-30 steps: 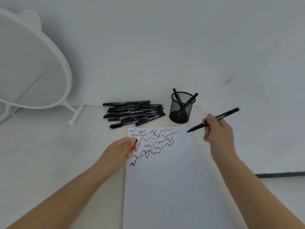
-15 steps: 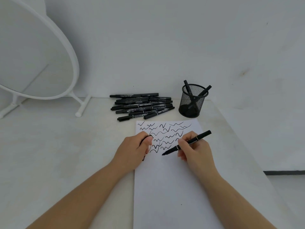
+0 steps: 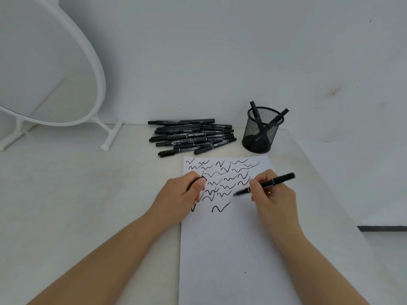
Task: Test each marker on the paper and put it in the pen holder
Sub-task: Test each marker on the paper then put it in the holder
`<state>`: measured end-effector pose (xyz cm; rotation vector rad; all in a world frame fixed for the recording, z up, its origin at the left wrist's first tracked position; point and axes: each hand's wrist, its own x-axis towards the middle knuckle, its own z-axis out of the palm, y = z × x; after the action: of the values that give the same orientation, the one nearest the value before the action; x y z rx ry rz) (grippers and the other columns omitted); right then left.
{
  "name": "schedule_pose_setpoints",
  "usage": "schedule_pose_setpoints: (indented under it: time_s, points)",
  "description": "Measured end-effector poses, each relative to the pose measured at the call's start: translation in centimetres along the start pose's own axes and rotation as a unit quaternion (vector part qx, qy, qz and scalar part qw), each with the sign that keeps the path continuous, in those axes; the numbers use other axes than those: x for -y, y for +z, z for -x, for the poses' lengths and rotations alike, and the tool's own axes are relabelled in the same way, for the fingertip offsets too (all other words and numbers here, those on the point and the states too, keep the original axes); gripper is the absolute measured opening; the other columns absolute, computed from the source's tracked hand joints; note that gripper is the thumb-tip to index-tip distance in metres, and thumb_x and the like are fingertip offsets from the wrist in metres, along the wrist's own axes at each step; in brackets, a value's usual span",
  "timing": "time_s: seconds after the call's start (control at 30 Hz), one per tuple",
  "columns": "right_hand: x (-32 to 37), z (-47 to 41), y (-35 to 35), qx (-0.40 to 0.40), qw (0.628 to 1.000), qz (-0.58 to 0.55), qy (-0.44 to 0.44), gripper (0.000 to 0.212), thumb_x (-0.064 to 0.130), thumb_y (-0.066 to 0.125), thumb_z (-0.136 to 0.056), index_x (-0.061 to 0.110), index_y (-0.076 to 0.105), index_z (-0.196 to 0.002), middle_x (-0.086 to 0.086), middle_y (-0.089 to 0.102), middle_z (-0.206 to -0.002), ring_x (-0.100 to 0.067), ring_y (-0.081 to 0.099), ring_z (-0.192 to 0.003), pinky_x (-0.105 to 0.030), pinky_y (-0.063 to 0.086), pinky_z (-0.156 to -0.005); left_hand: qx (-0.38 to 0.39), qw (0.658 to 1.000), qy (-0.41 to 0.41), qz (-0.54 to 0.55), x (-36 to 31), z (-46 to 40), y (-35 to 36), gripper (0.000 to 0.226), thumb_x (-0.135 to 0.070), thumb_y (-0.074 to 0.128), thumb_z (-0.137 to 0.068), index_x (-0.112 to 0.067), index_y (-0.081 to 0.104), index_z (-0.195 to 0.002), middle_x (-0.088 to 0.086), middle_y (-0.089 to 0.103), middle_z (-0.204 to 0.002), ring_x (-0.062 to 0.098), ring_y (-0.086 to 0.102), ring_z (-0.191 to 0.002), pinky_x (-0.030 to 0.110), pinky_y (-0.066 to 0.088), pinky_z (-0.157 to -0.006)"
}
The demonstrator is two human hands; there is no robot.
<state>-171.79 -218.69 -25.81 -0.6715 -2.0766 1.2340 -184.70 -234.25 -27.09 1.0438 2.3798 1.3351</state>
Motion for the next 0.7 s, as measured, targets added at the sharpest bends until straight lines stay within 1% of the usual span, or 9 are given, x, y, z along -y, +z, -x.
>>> schedule_pose_setpoints:
  time_s: [0.07, 0.1, 0.17, 0.27, 0.37, 0.4, 0.5, 0.6, 0.7]
  points:
    - [0.5, -0.1, -0.1, -0.022, 0.998, -0.039, -0.038, 0.017, 0.024, 0.058, -0.086, 0.036, 0.056, -0.074, 0.012, 0.062, -0.070, -0.009, 0.056, -0.061, -0.028, 0.045, -0.056, -0.013, 1.000, 0.007, 0.004, -0.1, 0.0, 0.0, 0.024, -0.034, 0.039, -0.094, -0.027, 0.051, -0.075, -0.020, 0.057, -0.055, 0.000, 0.049, -0.049, 0.013, 0.037, -0.050]
    - [0.9, -0.1, -0.1, -0.024, 0.996, -0.066, -0.049, 0.016, 0.025, 0.058, -0.084, 0.038, 0.058, -0.075, 0.014, 0.063, -0.073, -0.008, 0.058, -0.065, -0.026, 0.047, -0.059, -0.020, 1.000, 0.013, 0.006, -0.1, 0.1, -0.1, 0.022, -0.034, 0.039, -0.094, -0.028, 0.051, -0.076, -0.020, 0.056, -0.054, -0.001, 0.049, -0.050, 0.013, 0.037, -0.050]
    - [1.6, -0.1, -0.1, -0.018, 0.992, -0.120, -0.043, 0.016, 0.025, 0.057, -0.081, 0.039, 0.060, -0.075, 0.010, 0.065, -0.074, -0.007, 0.059, -0.065, -0.019, 0.046, -0.057, -0.031, 0.999, 0.026, 0.005, -0.1, 0.3, -0.1, 0.018, -0.036, 0.041, -0.094, -0.030, 0.050, -0.079, -0.017, 0.054, -0.053, -0.002, 0.050, -0.052, 0.012, 0.036, -0.050]
    - [2.6, -0.6, 0.0, 0.001, 0.978, -0.207, 0.037, 0.019, 0.017, 0.057, -0.088, 0.028, 0.063, -0.074, 0.005, 0.065, -0.063, -0.007, 0.057, -0.057, -0.017, 0.044, -0.050, -0.030, 0.998, 0.049, -0.029, -0.1, 0.4, -0.1, 0.013, -0.034, 0.040, -0.095, -0.034, 0.045, -0.082, -0.013, 0.049, -0.058, 0.001, 0.046, -0.056, 0.017, 0.033, -0.052]
    - [3.3, -1.5, 0.7, 0.014, 0.937, -0.321, 0.141, 0.023, 0.016, 0.051, -0.091, 0.017, 0.063, -0.071, 0.000, 0.062, -0.054, -0.010, 0.052, -0.049, -0.020, 0.041, -0.044, -0.024, 0.996, 0.065, -0.061, -0.3, 0.5, 0.0, 0.009, -0.029, 0.039, -0.096, -0.028, 0.046, -0.089, -0.011, 0.052, -0.066, 0.001, 0.047, -0.062, 0.016, 0.034, -0.056]
    - [3.2, -1.6, 1.0, 0.010, 0.929, -0.337, 0.154, 0.022, 0.015, 0.049, -0.091, 0.015, 0.062, -0.073, -0.001, 0.060, -0.052, -0.011, 0.050, -0.047, -0.020, 0.040, -0.043, -0.022, 0.995, 0.071, -0.068, -0.3, 0.6, 0.0, 0.009, -0.028, 0.040, -0.096, -0.027, 0.047, -0.090, -0.011, 0.052, -0.068, 0.001, 0.048, -0.064, 0.015, 0.034, -0.056]
    - [2.5, -1.3, 1.6, -0.005, 0.930, -0.338, 0.145, 0.019, 0.011, 0.047, -0.092, 0.012, 0.055, -0.075, -0.002, 0.059, -0.050, -0.012, 0.047, -0.044, -0.020, 0.038, -0.043, -0.016, 0.991, 0.098, -0.089, -0.5, 0.8, 0.1, 0.007, -0.027, 0.044, -0.094, -0.027, 0.049, -0.089, -0.016, 0.050, -0.071, -0.001, 0.048, -0.068, 0.010, 0.033, -0.060]
    - [1.7, -1.0, 1.5, -0.009, 0.926, -0.347, 0.145, 0.019, 0.010, 0.047, -0.093, 0.013, 0.052, -0.075, -0.003, 0.059, -0.049, -0.013, 0.047, -0.043, -0.020, 0.038, -0.042, -0.016, 0.989, 0.105, -0.099, -0.5, 0.8, 0.1, 0.010, -0.029, 0.046, -0.094, -0.025, 0.054, -0.090, -0.017, 0.050, -0.073, 0.001, 0.047, -0.074, 0.013, 0.035, -0.064]
    - [1.5, -1.1, 1.4, -0.001, 0.927, -0.349, 0.140, 0.019, 0.009, 0.046, -0.093, 0.013, 0.050, -0.074, -0.002, 0.059, -0.049, -0.013, 0.048, -0.044, -0.020, 0.038, -0.042, -0.014, 0.990, 0.104, -0.098, -0.3, 0.8, 0.1, 0.011, -0.031, 0.047, -0.093, -0.025, 0.055, -0.090, -0.018, 0.050, -0.074, 0.002, 0.047, -0.075, 0.014, 0.035, -0.064]
